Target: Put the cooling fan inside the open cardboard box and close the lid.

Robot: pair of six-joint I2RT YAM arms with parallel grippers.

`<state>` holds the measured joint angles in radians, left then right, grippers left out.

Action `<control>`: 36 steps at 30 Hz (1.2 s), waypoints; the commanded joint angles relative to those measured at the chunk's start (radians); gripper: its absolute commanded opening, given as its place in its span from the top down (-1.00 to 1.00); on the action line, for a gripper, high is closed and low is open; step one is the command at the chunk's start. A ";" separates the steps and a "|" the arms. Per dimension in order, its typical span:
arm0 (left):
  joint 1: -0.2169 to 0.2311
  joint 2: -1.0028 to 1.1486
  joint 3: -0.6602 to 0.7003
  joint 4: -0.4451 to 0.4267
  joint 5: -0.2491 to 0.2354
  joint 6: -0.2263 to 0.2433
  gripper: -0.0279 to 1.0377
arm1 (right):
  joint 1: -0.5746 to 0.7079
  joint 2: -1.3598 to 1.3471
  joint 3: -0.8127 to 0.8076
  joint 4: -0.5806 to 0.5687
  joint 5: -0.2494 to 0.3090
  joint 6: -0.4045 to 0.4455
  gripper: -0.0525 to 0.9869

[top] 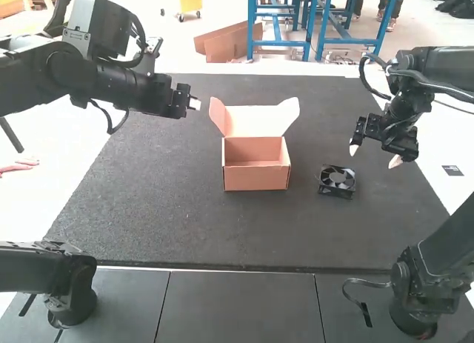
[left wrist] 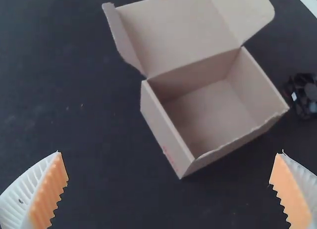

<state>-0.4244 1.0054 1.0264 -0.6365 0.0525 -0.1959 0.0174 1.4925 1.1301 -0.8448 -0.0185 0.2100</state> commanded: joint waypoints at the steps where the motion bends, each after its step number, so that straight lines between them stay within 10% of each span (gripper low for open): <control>1: 0.006 0.012 0.024 -0.006 0.000 -0.010 -0.87 | -0.010 0.026 0.007 0.007 0.049 -0.049 -0.83; 36: -0.007 0.015 0.038 -0.045 0.001 0.015 -0.87 | -0.036 0.342 0.068 0.113 0.081 -0.081 -0.83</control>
<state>-0.4255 1.0225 1.0264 -0.6857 0.0528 -0.1913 -0.0048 1.8290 1.1641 -0.7322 0.0502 0.1349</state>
